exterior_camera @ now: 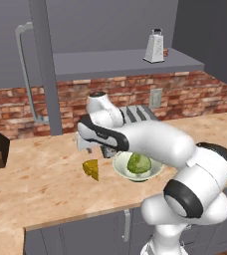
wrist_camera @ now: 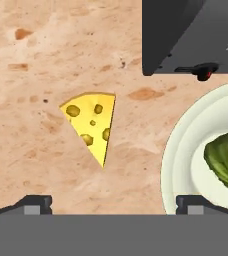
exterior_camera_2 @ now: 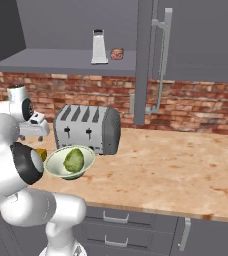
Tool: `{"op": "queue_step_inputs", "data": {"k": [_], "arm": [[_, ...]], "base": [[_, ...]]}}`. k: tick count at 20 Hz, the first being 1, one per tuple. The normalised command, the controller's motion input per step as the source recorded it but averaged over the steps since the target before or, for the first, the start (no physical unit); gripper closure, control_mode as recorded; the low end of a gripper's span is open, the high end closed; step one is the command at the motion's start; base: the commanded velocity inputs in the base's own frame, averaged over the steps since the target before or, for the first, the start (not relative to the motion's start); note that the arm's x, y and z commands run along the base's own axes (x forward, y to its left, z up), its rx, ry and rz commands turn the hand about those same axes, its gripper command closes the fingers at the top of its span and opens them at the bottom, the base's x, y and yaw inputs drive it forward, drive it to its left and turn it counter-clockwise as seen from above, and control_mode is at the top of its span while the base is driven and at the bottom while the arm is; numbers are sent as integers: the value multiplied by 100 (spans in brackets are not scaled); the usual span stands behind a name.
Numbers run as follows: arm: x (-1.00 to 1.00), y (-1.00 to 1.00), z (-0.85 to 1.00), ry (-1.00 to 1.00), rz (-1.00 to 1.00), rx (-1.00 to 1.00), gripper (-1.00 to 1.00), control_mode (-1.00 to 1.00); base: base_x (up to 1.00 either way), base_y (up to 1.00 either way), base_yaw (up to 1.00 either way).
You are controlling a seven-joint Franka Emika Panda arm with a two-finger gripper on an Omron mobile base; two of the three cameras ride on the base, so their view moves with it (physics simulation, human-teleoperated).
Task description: Pick the cheese from the fridge and the cheese grater from the cabinet and place them next to the salad bowl.
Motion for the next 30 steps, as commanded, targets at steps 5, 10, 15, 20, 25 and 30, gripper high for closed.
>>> {"op": "queue_step_inputs", "data": {"k": [5, 10, 15, 20, 25, 30], "arm": [[-12, -33, 69, -5, 0, 2, -100, -100], [-13, -33, 66, -16, 0, 0, -100, -100], [-6, -33, 65, -32, 0, 0, -100, -100], [-3, -38, 63, -31, 0, 0, -100, -100], [0, -37, 69, -6, 0, 8, -100, -100], [0, -38, 70, -3, 0, 10, -100, -100]], "base": [[0, 0, 0], [0, 0, 0], [0, 0, 0], [0, 0, 0], [0, 0, 0], [0, 0, 0]]}}
